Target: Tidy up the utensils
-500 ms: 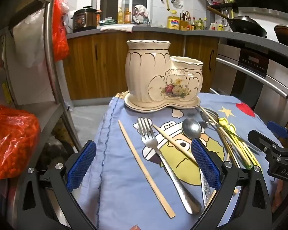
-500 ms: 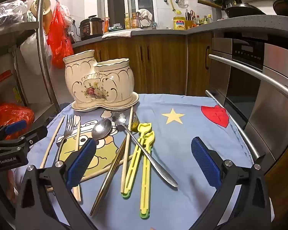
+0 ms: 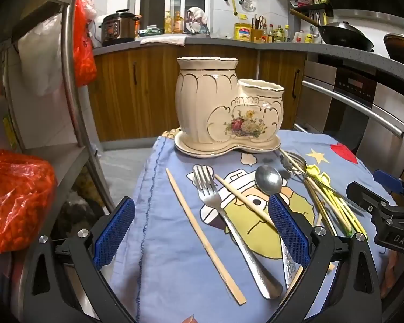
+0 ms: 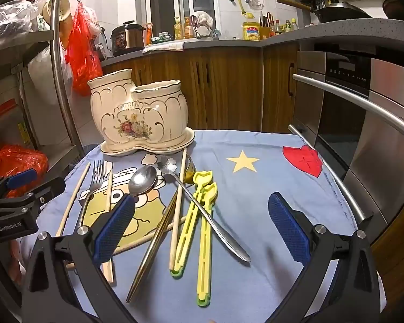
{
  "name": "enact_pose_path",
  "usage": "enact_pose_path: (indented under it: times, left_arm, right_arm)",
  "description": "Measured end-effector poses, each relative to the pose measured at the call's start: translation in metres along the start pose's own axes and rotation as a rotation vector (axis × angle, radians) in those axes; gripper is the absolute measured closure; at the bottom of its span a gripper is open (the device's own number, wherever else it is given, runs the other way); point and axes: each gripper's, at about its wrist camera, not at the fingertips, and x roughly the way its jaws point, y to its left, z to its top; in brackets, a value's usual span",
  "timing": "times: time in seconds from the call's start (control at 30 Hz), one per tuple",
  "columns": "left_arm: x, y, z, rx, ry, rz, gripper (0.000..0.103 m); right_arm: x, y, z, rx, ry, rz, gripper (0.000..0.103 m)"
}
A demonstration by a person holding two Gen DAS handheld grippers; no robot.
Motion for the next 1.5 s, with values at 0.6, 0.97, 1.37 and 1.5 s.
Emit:
enact_pose_path:
  times: [0.6, 0.97, 1.37, 1.5]
  left_arm:
    - [-0.0001, -0.0003, 0.0, 0.0, 0.002, -0.001, 0.005]
    - [-0.0004, -0.0042, -0.0044, 0.001, 0.001, -0.003, 0.005]
    - [0.0001, -0.0044, -0.004, 0.0, 0.005, -0.003, 0.005]
    - [0.0, -0.0043, -0.004, 0.002, 0.005, -0.002, 0.005]
  right_arm:
    - [0.0006, -0.0007, 0.0001, 0.003, 0.003, 0.002, 0.005]
    - [-0.0005, 0.0, -0.0004, 0.003, 0.004, 0.002, 0.005]
    - [-0.0005, -0.0005, -0.0014, 0.006, 0.004, 0.003, 0.005]
    - [-0.0007, -0.0007, -0.0005, 0.006, 0.005, 0.003, 0.005]
